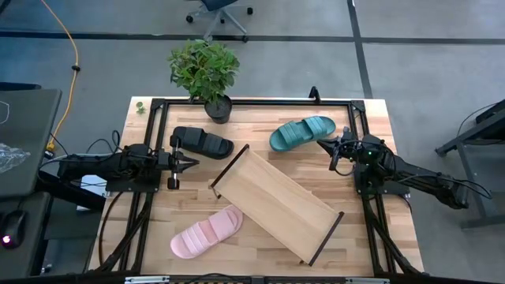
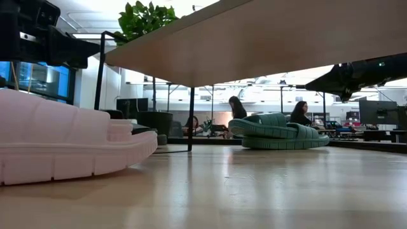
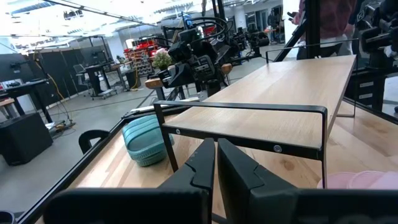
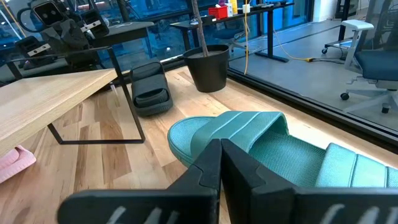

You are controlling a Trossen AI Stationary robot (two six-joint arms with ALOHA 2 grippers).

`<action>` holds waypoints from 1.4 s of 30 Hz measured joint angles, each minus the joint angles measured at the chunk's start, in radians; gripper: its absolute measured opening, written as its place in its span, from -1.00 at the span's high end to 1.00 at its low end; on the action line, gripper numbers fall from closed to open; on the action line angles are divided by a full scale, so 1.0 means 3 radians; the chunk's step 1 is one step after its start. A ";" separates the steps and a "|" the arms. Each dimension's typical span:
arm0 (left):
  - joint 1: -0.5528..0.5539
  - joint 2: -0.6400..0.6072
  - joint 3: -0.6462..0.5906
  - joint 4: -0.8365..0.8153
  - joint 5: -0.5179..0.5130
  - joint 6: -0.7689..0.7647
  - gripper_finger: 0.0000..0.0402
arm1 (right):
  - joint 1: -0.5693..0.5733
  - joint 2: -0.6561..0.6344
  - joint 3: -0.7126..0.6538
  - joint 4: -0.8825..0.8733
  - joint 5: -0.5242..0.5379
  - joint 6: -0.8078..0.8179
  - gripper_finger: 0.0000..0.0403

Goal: Pick and place slides into the shelf

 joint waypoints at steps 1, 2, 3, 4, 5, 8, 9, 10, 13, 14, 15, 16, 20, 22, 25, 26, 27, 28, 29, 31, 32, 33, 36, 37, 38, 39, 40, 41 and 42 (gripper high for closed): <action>0.0000 -0.0001 0.0000 0.0000 0.0000 0.0000 0.95 | -0.0001 0.0000 0.0000 0.0000 0.0000 0.0000 1.00; 0.0000 0.0000 0.0001 0.0000 0.0001 0.0000 0.95 | -0.0001 0.0001 -0.0001 0.0000 0.0000 0.0000 1.00; -0.0001 -0.0001 0.0000 0.0000 0.0000 -0.0001 0.95 | -0.0001 0.0000 -0.0001 0.0000 0.0000 0.0000 1.00; 0.0000 0.0000 0.0001 0.0000 0.0001 -0.0001 0.95 | 0.0000 0.0000 0.0000 0.0000 0.0000 0.0000 1.00; 0.0000 0.0000 0.0001 0.0000 0.0000 -0.0001 0.95 | 0.0000 0.0000 0.0000 0.0000 0.0000 0.0000 1.00; -0.0001 0.0000 0.0000 0.0000 0.0000 0.0000 0.95 | 0.0000 0.0000 0.0000 0.0000 0.0000 0.0000 1.00; -0.0001 0.0000 0.0000 0.0000 0.0001 -0.0001 0.95 | 0.0000 0.0000 0.0000 0.0000 0.0000 0.0000 1.00; -0.0001 -0.0001 0.0000 0.0000 0.0000 0.0000 0.95 | 0.0000 0.0000 0.0000 -0.0001 0.0000 0.0000 1.00; -0.0001 0.0000 0.0000 0.0000 0.0000 -0.0001 0.95 | -0.0001 0.0000 0.0000 -0.0001 0.0000 0.0000 1.00; -0.0001 0.0000 0.0001 0.0000 0.0001 0.0000 0.95 | 0.0000 0.0000 -0.0001 0.0000 0.0000 0.0001 1.00; -0.0001 -0.0001 0.0000 0.0000 0.0000 0.0000 0.95 | -0.0001 0.0000 0.0000 0.0000 0.0000 0.0000 1.00; 0.0000 0.0000 0.0001 0.0000 0.0001 0.0000 0.95 | -0.0001 0.0001 -0.0001 -0.0001 0.0000 0.0000 1.00; 0.0000 -0.0001 0.0001 0.0000 0.0000 -0.0001 0.95 | -0.0001 0.0000 -0.0001 -0.0001 0.0000 0.0000 1.00; 0.0000 0.0000 0.0001 0.0000 0.0001 -0.0001 0.95 | 0.0000 0.0000 0.0000 -0.0001 0.0000 0.0000 1.00; 0.0000 0.0000 0.0001 0.0000 0.0000 0.0000 0.95 | -0.0001 0.0000 0.0000 0.0000 0.0000 0.0000 1.00; -0.0001 0.0000 0.0000 0.0000 0.0001 0.0000 0.95 | 0.0000 0.0000 -0.0001 -0.0001 0.0000 0.0000 1.00; -0.0001 0.0000 0.0000 0.0000 0.0000 -0.0001 0.95 | 0.0000 0.0001 0.0000 0.0000 0.0000 0.0000 1.00; -0.0001 0.0000 0.0001 0.0000 0.0000 -0.0001 0.95 | 0.0000 0.0000 -0.0001 -0.0001 0.0000 0.0000 1.00; -0.0001 0.0000 0.0001 0.0000 0.0000 -0.0001 0.95 | 0.0000 0.0001 -0.0001 -0.0001 0.0000 0.0000 1.00; 0.0000 0.0000 0.0001 0.0000 0.0000 -0.0003 0.95 | -0.0001 0.0000 0.0000 -0.0001 0.0000 0.0000 1.00; 0.0000 -0.0001 0.0000 0.0000 0.0000 -0.0030 0.95 | 0.0000 0.0000 0.0000 0.0000 0.0000 0.0000 1.00; 0.0000 -0.0001 0.0001 0.0000 0.0001 -0.0084 0.95 | 0.0000 0.0000 0.0000 -0.0001 0.0000 0.0001 1.00; -0.0001 0.0000 0.0000 0.0000 0.0001 -0.0364 0.95 | -0.0001 0.0001 0.0000 0.0000 0.0000 0.0000 1.00; -0.0001 0.0000 0.0001 0.0000 0.0001 -0.0451 0.95 | 0.0000 0.0000 0.0000 0.0000 0.0000 0.0000 1.00; -0.0001 0.0000 0.0001 0.0000 0.0001 -0.0530 0.95 | 0.0000 0.0000 0.0000 0.0000 0.0000 0.0000 1.00; -0.0001 0.0000 0.0000 0.0000 0.0001 -0.0601 0.95 | -0.0001 0.0000 0.0000 0.0000 0.0000 0.0000 1.00; -0.0001 0.0000 0.0000 0.0001 0.0001 -0.0671 0.95 | 0.0000 0.0000 -0.0001 0.0000 0.0000 0.0000 1.00; -0.0001 -0.0001 0.0000 0.0001 0.0001 -0.0735 0.95 | 0.0000 0.0001 -0.0001 0.0000 0.0000 0.0000 1.00; -0.0001 -0.0001 0.0001 0.0000 0.0000 -0.0776 0.95 | 0.0000 0.0001 0.0000 0.0000 0.0000 0.0000 1.00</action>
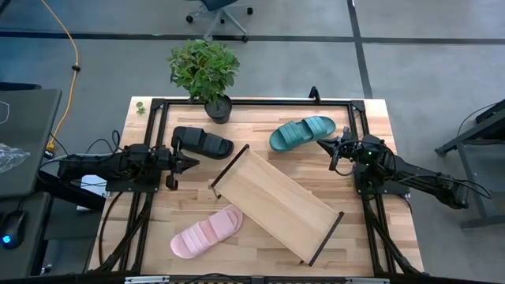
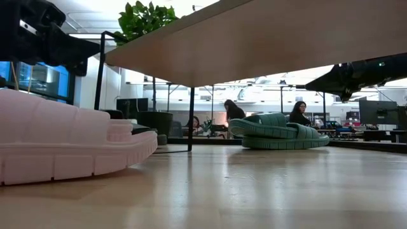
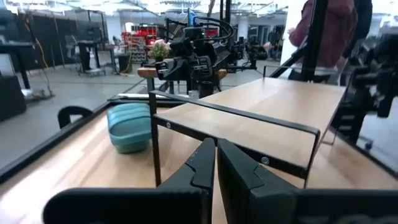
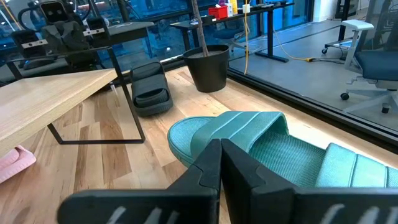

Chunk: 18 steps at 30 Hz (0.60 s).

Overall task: Pick and place slides into the shelf
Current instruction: Put the green pair of slides on the shelf

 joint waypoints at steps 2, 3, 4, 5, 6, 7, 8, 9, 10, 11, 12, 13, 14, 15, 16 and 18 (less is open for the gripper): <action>0.0000 0.0001 0.0000 0.0001 0.0001 -0.0034 0.95 | -0.0001 -0.0001 0.0000 0.0000 0.0000 0.0001 1.00; 0.0000 0.0001 -0.0001 0.0001 0.0001 -0.0035 0.95 | 0.0000 0.0000 0.0000 0.0000 0.0000 0.0017 1.00; 0.0000 0.0000 0.0000 0.0001 0.0001 -0.0035 0.95 | 0.0000 -0.0001 0.0000 0.0002 -0.0001 0.0103 1.00; 0.0000 0.0001 -0.0001 0.0001 0.0001 -0.0035 0.95 | 0.0000 -0.0001 0.0000 0.0009 -0.0003 0.0253 1.00; 0.0001 0.0001 -0.0001 0.0001 0.0001 -0.0036 0.95 | 0.0000 -0.0001 0.0000 0.0024 -0.0012 0.0440 1.00; 0.0000 0.0001 -0.0001 0.0001 0.0001 -0.0037 0.95 | 0.0000 -0.0001 0.0000 0.0035 -0.0017 0.0662 1.00; 0.0000 0.0001 0.0000 0.0002 0.0001 -0.0038 0.95 | 0.0000 -0.0001 0.0000 0.0034 -0.0020 0.0929 1.00; 0.0000 0.0000 -0.0001 0.0010 0.0001 -0.0044 0.95 | 0.0000 -0.0001 0.0001 0.0035 -0.0023 0.1239 1.00; 0.0000 0.0001 -0.0001 0.0028 0.0001 -0.0063 0.95 | 0.0000 -0.0001 0.0003 0.0032 -0.0024 0.1565 1.00; 0.0000 0.0001 -0.0001 0.0068 0.0001 -0.0126 0.95 | 0.0000 -0.0001 0.0003 0.0031 -0.0023 0.1884 1.00; 0.0000 0.0000 -0.0001 0.0113 0.0000 -0.0216 0.95 | 0.0000 -0.0001 0.0004 0.0032 -0.0024 0.2186 1.00; 0.0000 0.0000 -0.0001 0.0158 0.0001 -0.0308 0.95 | 0.0000 -0.0001 0.0004 0.0031 -0.0023 0.2462 1.00; 0.0000 0.0000 -0.0001 0.0189 0.0000 -0.0390 0.95 | 0.0000 -0.0001 0.0004 0.0031 -0.0023 0.2695 1.00; 0.0000 0.0000 -0.0001 0.0211 0.0000 -0.0456 0.95 | 0.0000 -0.0001 0.0004 0.0031 -0.0022 0.2899 1.00; 0.0000 0.0000 -0.0001 0.0231 0.0001 -0.0508 0.95 | 0.0000 -0.0001 0.0004 0.0031 -0.0003 0.3051 1.00; 0.0001 0.0000 -0.0001 0.0255 0.0000 -0.0585 0.95 | 0.0000 -0.0001 0.0004 0.0031 0.0110 0.3242 1.00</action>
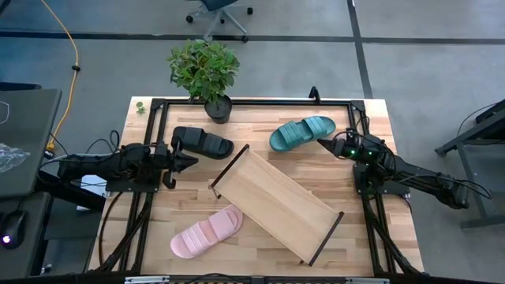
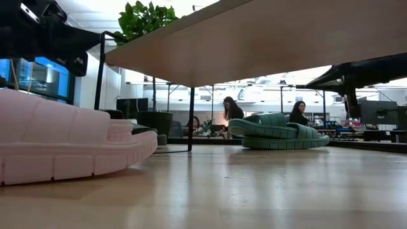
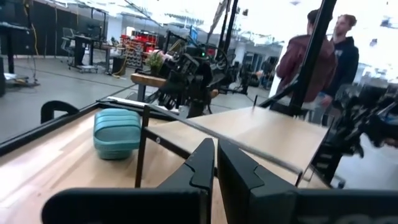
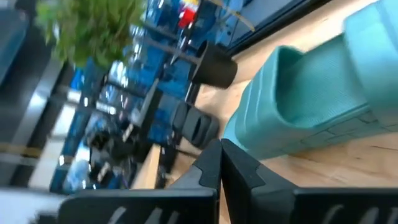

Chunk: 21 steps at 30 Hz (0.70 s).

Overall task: Pick and place slides into the shelf
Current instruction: Put the green pair of slides on the shelf

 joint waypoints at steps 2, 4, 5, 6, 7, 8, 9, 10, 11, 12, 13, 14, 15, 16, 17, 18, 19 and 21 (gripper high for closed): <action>-0.0001 0.0000 0.0000 -0.0005 0.0000 -0.0067 0.95 | 0.0000 0.0000 0.0000 0.0000 0.0093 0.0159 1.00; -0.0001 0.0000 0.0000 -0.0004 0.0000 -0.0098 0.95 | 0.0000 0.0000 0.0000 0.0000 0.0205 0.0393 1.00; -0.0001 0.0000 0.0000 -0.0004 0.0000 -0.0099 0.95 | 0.0000 0.0000 0.0001 0.0011 0.0260 0.0535 1.00; -0.0001 0.0000 0.0000 -0.0005 -0.0001 -0.0099 0.95 | 0.0000 0.0000 0.0001 0.0054 0.0301 0.0656 1.00; -0.0001 0.0000 0.0000 -0.0005 -0.0014 -0.0099 0.95 | 0.0000 0.0000 0.0001 0.0146 0.0326 0.0705 1.00; -0.0001 0.0000 0.0000 -0.0005 -0.0037 -0.0100 0.95 | 0.0000 0.0000 0.0001 0.0278 0.0333 0.0711 1.00; -0.0001 0.0000 0.0000 -0.0007 -0.0060 -0.0099 0.95 | 0.0000 0.0000 0.0001 0.0440 0.0335 0.0658 1.00; -0.0001 0.0000 0.0000 -0.0009 -0.0084 -0.0097 0.95 | 0.0000 0.0000 0.0001 0.0618 0.0341 0.0585 1.00; -0.0001 0.0000 0.0000 -0.0010 -0.0114 -0.0079 0.95 | 0.0000 0.0000 0.0001 0.0806 0.0364 0.0531 1.00; -0.0001 0.0000 0.0000 -0.0010 -0.0140 -0.0070 0.95 | 0.0000 0.0000 0.0001 0.0994 0.0417 0.0492 1.00; -0.0001 0.0000 0.0000 -0.0011 -0.0164 -0.0070 0.95 | 0.0000 0.0000 0.0001 0.1163 0.0482 0.0447 1.00; -0.0001 0.0000 0.0000 -0.0012 -0.0191 -0.0069 0.95 | 0.0000 0.0000 0.0001 0.1319 0.0540 0.0397 1.00; 0.0000 0.0000 0.0000 -0.0011 -0.0209 -0.0069 0.95 | 0.0000 0.0000 0.0001 0.1461 0.0588 0.0330 1.00; 0.0001 0.0000 0.0000 -0.0011 -0.0217 -0.0069 0.95 | 0.0000 0.0000 0.0001 0.1578 0.0612 0.0264 1.00; 0.0001 0.0000 0.0000 -0.0014 -0.0218 -0.0068 0.95 | 0.0000 0.0000 0.0005 0.1661 0.0630 0.0210 1.00; -0.0001 0.0000 0.0000 -0.0017 -0.0228 -0.0065 0.95 | 0.0000 -0.0001 0.0029 0.1658 0.0630 0.0175 1.00; -0.0001 0.0000 0.0000 -0.0024 -0.0240 -0.0065 0.95 | 0.0000 0.0000 0.0076 0.1602 0.0628 0.0139 1.00; 0.0001 0.0000 0.0000 -0.0029 -0.0242 -0.0065 0.95 | 0.0007 0.0015 0.0223 0.1398 0.0620 0.0076 1.00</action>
